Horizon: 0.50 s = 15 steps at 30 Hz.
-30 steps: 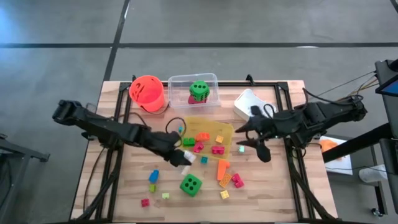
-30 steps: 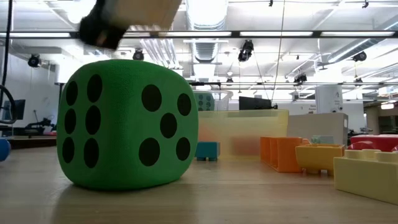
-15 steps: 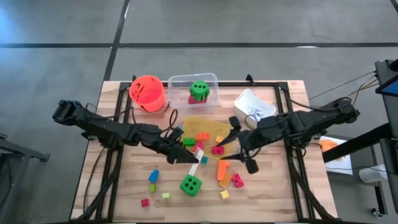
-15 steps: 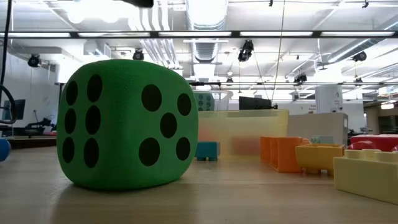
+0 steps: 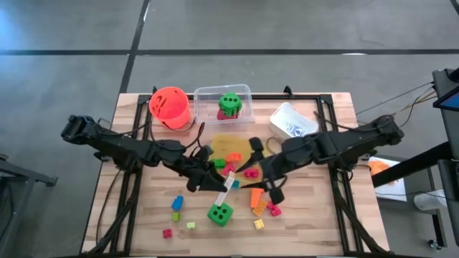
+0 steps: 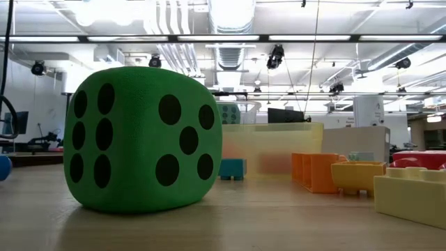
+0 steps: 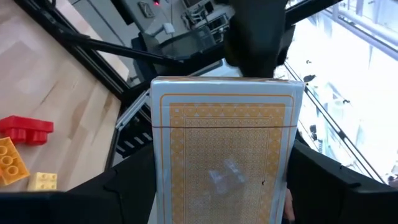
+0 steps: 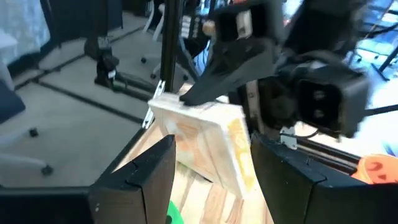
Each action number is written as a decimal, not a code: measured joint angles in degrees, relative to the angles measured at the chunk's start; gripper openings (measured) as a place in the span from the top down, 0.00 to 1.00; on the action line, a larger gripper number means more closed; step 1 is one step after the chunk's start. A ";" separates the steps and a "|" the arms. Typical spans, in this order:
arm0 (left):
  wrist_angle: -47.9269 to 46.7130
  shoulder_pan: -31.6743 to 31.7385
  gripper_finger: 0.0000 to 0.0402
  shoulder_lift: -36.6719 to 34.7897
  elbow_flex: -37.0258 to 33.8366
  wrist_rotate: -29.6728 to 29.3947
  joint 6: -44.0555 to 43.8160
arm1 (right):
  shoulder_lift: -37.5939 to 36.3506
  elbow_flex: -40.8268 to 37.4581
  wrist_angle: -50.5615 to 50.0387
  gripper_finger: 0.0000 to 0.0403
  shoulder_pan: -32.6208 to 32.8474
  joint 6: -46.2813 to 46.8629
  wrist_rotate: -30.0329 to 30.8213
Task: Pick & Place Toys
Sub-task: Put the yellow game card into the white bin
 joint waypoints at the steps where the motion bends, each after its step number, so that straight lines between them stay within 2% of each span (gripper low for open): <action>1: -0.04 0.00 0.30 -0.01 0.00 0.36 0.00 | 0.94 1.02 -1.13 0.50 -0.12 -0.61 -0.05; 6: 0.69 -0.05 0.30 -0.02 0.00 2.67 0.62 | 3.82 5.76 -2.87 0.50 -1.41 -1.56 -1.49; 11: 0.81 -0.28 0.30 0.00 0.00 4.16 1.66 | 6.29 9.82 -5.43 0.50 -3.14 -1.52 -11.00; 15: 1.08 -0.28 0.30 0.00 0.00 5.18 2.62 | 9.41 13.17 -8.59 0.50 -3.49 -2.69 -12.75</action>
